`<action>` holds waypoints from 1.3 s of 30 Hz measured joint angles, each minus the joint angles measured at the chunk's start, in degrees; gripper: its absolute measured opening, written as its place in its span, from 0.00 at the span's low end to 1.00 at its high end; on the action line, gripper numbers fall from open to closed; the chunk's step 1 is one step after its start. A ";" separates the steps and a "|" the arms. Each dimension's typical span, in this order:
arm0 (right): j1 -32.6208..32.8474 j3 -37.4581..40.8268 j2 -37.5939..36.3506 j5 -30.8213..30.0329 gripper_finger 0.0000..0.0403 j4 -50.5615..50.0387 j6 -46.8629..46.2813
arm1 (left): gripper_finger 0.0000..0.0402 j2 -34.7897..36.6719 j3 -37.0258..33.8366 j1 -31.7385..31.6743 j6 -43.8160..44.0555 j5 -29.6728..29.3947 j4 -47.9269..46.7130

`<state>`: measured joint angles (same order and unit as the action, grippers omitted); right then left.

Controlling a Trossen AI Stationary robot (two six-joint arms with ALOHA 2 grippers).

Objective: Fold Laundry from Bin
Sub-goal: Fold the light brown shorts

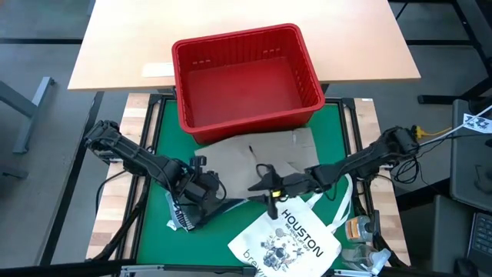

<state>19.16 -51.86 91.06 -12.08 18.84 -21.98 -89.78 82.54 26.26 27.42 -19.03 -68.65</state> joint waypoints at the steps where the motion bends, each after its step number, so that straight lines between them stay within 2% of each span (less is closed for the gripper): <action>1: 0.00 0.00 1.26 -0.28 0.38 1.36 0.02 | 0.02 -0.01 0.00 -0.04 0.00 -0.01 -0.96; 9: -0.04 -0.99 8.78 -7.80 0.38 12.19 3.25 | 0.02 0.00 -0.07 0.00 0.81 0.14 -0.77; 15: -0.04 -9.36 12.17 -9.85 0.38 12.00 9.33 | 0.03 0.00 -0.07 0.00 0.82 -2.96 0.56; 20: -0.23 -20.44 17.04 -11.62 0.38 1.67 11.83 | 0.03 0.00 -0.07 0.00 0.83 -3.11 0.58; 26: -1.38 -31.73 23.82 -16.73 0.38 -13.90 11.89 | 0.03 0.00 -0.07 0.00 0.85 -2.88 0.65; 31: -2.10 -35.58 26.54 -13.72 0.38 -15.95 11.75 | 0.08 0.00 -0.07 0.03 0.87 -2.84 0.66; 34: -2.03 -35.58 26.54 -15.24 0.32 -16.07 11.74 | 0.14 0.00 -0.07 0.07 0.80 -2.82 0.61; 39: -2.36 -35.58 26.54 -16.39 0.10 -16.08 11.79 | 0.24 0.00 -0.07 1.38 0.52 -2.42 -0.32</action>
<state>16.80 -87.44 117.60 -28.48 2.76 -10.19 -89.78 82.48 27.64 27.94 -21.45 -68.97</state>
